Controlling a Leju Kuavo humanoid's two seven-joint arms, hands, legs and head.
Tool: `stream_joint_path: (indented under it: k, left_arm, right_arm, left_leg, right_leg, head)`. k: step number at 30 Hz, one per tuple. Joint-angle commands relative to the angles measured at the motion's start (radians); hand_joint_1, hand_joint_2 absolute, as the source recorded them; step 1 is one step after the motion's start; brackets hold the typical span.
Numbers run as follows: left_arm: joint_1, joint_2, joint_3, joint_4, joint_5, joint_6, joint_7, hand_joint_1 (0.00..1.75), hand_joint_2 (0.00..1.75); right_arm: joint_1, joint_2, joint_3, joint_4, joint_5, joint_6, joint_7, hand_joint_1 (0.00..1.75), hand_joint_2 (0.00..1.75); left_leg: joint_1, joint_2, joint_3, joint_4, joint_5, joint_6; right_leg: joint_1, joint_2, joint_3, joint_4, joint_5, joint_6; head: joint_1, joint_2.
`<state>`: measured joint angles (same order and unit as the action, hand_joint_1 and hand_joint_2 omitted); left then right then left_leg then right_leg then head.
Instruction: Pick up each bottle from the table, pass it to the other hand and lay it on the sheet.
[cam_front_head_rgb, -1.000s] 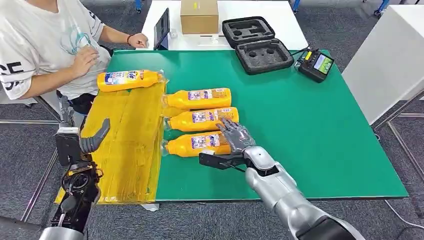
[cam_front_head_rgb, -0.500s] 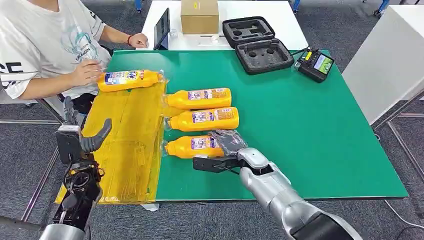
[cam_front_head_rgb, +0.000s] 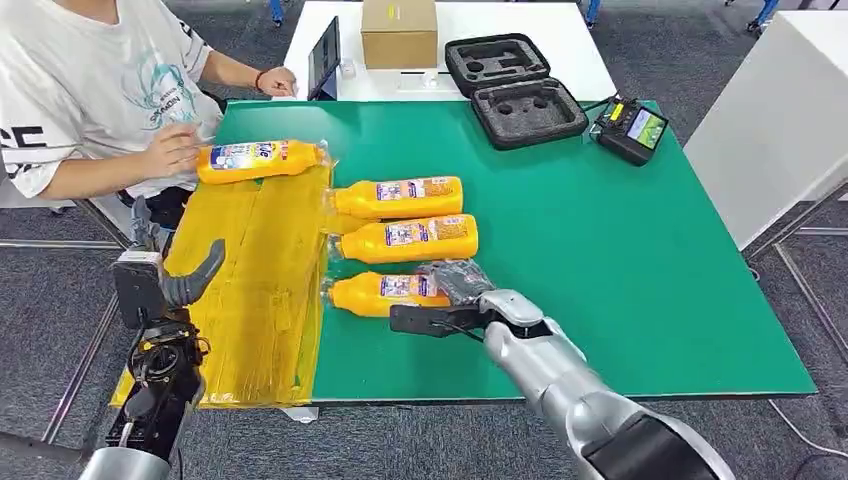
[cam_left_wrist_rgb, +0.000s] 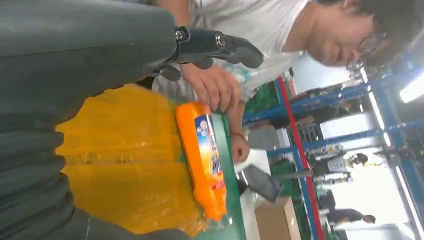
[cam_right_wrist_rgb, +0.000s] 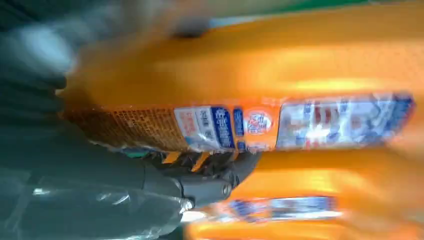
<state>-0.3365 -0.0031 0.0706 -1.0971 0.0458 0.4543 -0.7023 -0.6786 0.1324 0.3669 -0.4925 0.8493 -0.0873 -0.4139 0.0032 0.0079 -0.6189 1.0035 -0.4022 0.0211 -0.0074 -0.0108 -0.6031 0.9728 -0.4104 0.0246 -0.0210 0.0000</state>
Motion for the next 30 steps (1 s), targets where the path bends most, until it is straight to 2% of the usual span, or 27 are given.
stream_joint_path:
  k: [1, 4, 5, 6, 8, 15, 19, 24, 26, 30]
  left_arm:
    - [-0.018, -0.025, 0.037, 0.069, 0.09, -0.091, 0.004, 0.0, 1.75]
    - [-0.018, -0.025, 0.037, 0.069, 0.09, -0.091, 0.004, 0.0, 1.75]
    - [-0.016, -0.025, 0.041, 0.088, 0.134, -0.127, 0.004, 0.0, 1.75]
    - [-0.012, -0.025, 0.043, 0.091, 0.158, -0.148, 0.009, 0.0, 1.75]
    - [0.017, -0.013, 0.042, 0.088, 0.242, -0.205, 0.039, 0.0, 1.75]
    - [0.051, 0.0, 0.056, 0.077, 0.306, -0.245, 0.048, 0.0, 1.75]
    - [0.081, 0.005, 0.065, 0.052, 0.346, -0.29, 0.067, 0.0, 1.75]
    - [0.118, 0.001, -0.042, -0.01, 0.328, -0.445, 0.146, 0.0, 1.75]
    - [0.139, -0.013, -0.13, -0.06, 0.282, -0.495, 0.16, 0.0, 1.75]
    - [0.146, -0.014, -0.153, -0.085, 0.268, -0.491, 0.164, 0.0, 1.75]
  right_arm:
    - [0.156, 0.015, -0.167, -0.324, -0.406, 0.056, -0.284, 1.75, 1.75]
    - [0.156, 0.015, -0.167, -0.324, -0.406, 0.056, -0.284, 1.75, 1.75]
    - [0.208, 0.011, -0.16, -0.46, -0.529, 0.053, -0.284, 1.75, 1.75]
    - [0.226, 0.006, -0.15, -0.518, -0.583, 0.05, -0.284, 1.75, 1.75]
    - [0.276, -0.019, -0.096, -0.66, -0.722, -0.043, -0.284, 1.75, 1.75]
    - [0.319, -0.016, -0.097, -0.754, -0.781, -0.109, -0.284, 1.75, 1.75]
    - [0.316, 0.002, -0.133, -0.709, -0.801, -0.097, -0.284, 1.75, 1.75]
    - [0.307, 0.018, -0.17, -0.594, -0.824, -0.074, -0.284, 1.75, 1.75]
    - [0.295, 0.039, -0.178, -0.5, -0.817, -0.051, -0.284, 1.75, 1.75]
    - [0.29, 0.047, -0.166, -0.469, -0.812, -0.046, -0.284, 1.75, 1.75]
  left_leg:
    - [0.0, -0.001, 0.0, -0.001, 0.0, -0.001]
    - [0.0, -0.002, -0.001, 0.0, -0.001, -0.001]
    - [0.001, -0.003, 0.002, 0.0, -0.002, -0.001]
    - [0.001, -0.002, 0.001, 0.0, -0.001, -0.001]
    - [0.0, -0.002, 0.0, -0.001, -0.001, -0.001]
    - [0.001, -0.001, 0.003, 0.0, -0.004, -0.001]
    - [0.0, 0.0, 0.001, -0.001, -0.002, -0.001]
    - [0.001, -0.001, 0.0, 0.0, -0.002, -0.001]
    - [0.001, -0.001, 0.001, -0.001, -0.002, -0.001]
    - [0.001, 0.0, -0.001, -0.001, -0.002, -0.001]
  right_leg:
    - [0.0, 0.0, 0.0, 0.0, -0.001, 0.0]
    - [0.0, -0.001, 0.0, 0.0, -0.001, 0.0]
    - [0.0, -0.001, 0.003, 0.0, -0.002, -0.001]
    - [0.0, -0.001, 0.001, 0.0, -0.001, 0.0]
    - [0.0, -0.001, 0.001, 0.0, -0.001, 0.0]
    - [0.001, 0.001, 0.004, 0.0, -0.004, -0.001]
    - [0.0, 0.002, 0.0, -0.001, -0.002, -0.001]
    - [0.0, 0.0, 0.0, -0.001, -0.002, -0.001]
    - [0.0, 0.0, 0.001, -0.001, -0.002, -0.001]
    - [0.0, 0.001, 0.0, -0.001, -0.002, 0.0]
  head:
    - [-0.001, 0.0]
    - [-0.001, 0.0]
    - [-0.001, 0.0]
    - [0.0, 0.0]
    - [0.0, 0.0]
    - [0.0, 0.0]
    - [-0.001, 0.0]
    - [0.0, 0.0]
    - [0.0, 0.0]
    - [0.0, 0.0]
